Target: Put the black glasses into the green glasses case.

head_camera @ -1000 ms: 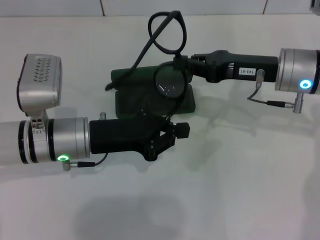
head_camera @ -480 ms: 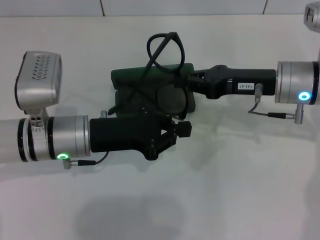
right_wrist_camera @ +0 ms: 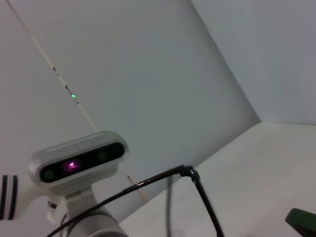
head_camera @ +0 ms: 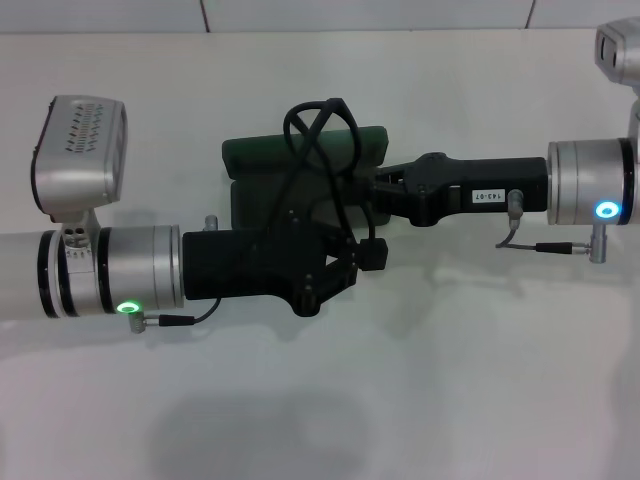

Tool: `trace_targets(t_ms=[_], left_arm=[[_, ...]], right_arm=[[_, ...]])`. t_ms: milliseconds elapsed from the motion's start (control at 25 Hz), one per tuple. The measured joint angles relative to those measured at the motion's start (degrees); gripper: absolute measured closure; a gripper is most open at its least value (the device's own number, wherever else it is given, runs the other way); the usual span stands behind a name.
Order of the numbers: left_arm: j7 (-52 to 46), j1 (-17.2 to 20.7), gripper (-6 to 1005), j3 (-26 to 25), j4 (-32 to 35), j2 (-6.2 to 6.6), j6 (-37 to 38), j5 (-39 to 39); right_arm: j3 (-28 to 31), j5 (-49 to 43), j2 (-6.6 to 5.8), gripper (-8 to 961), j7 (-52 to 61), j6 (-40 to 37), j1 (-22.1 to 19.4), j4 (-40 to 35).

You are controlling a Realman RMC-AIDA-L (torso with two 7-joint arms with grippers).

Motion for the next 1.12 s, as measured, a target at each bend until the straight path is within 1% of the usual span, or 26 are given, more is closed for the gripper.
trace_targets(t_ms=[600, 760, 840, 960, 1120], left_arm=[[-0.24, -0.03, 989, 0.0, 0.0, 0.0, -0.01, -0.08], [-0.19, 0.0, 988, 0.0, 0.0, 0.0, 0.2, -0.08], [-0.01, 0.14, 987, 0.0, 0.0, 0.01, 0.74, -0.1], [0.06, 0.34, 986, 0.0, 0.0, 0.09, 1.47, -0.46], [0.1, 0.49, 986, 0.0, 0.01, 0.23, 2.13, -0.72]], right_arm=[[0.11, 0.12, 0.0, 916, -0.26, -1.26, -0.47, -0.21], [0.73, 0.89, -0.05, 916, -0.25, -0.93, -1.4, -0.47], [0.85, 2.29, -0.26, 916, -0.25, -0.77, -2.49, -1.4], [1.04, 4.36, -0.81, 916, -0.25, -0.73, -5.63, -4.62], [3.55, 5.06, -2.19, 916, -0.14, -0.72, -9.46, -7.91]])
